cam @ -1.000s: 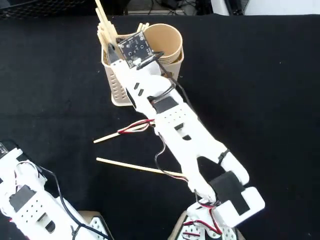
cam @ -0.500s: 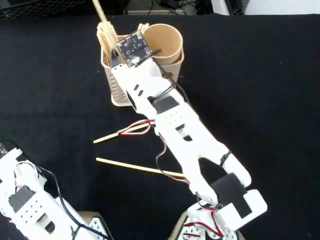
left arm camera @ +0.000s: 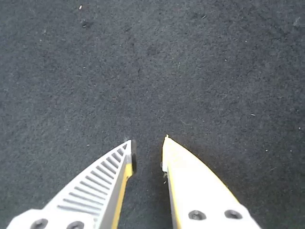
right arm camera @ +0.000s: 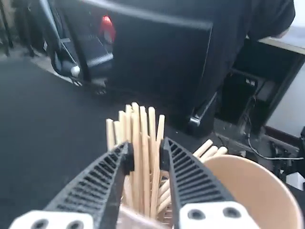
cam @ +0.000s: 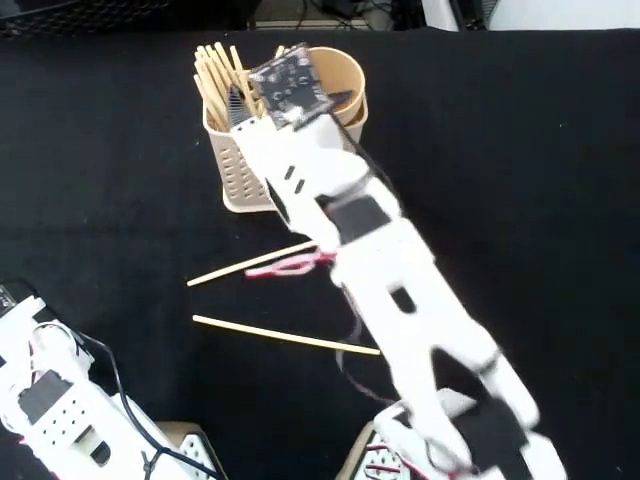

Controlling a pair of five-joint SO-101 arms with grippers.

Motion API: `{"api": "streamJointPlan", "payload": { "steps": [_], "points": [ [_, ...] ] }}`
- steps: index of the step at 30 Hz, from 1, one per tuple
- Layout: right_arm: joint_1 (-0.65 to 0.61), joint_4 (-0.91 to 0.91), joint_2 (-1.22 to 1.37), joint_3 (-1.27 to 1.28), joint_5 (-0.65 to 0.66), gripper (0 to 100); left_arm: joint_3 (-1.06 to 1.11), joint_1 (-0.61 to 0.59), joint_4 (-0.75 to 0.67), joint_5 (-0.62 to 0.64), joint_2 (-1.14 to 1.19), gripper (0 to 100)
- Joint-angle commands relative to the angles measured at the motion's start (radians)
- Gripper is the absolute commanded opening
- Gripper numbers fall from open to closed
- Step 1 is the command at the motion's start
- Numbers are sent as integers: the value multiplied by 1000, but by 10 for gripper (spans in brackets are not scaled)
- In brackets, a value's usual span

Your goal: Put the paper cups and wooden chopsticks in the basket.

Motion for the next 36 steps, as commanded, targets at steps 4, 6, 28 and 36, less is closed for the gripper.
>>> {"api": "streamJointPlan", "payload": {
  "steps": [4,6,28,36],
  "points": [
    [-98,572,-272,-22,25,108,-33,62,-11,2,-12,120],
    [-114,689,-291,8,100,109,-33,67,-11,2,-12,120],
    [-120,72,286,329,77,13,-27,76,-11,2,-12,120],
    [-120,72,464,183,-100,13,-27,76,-11,2,-12,120]
  ]
}}
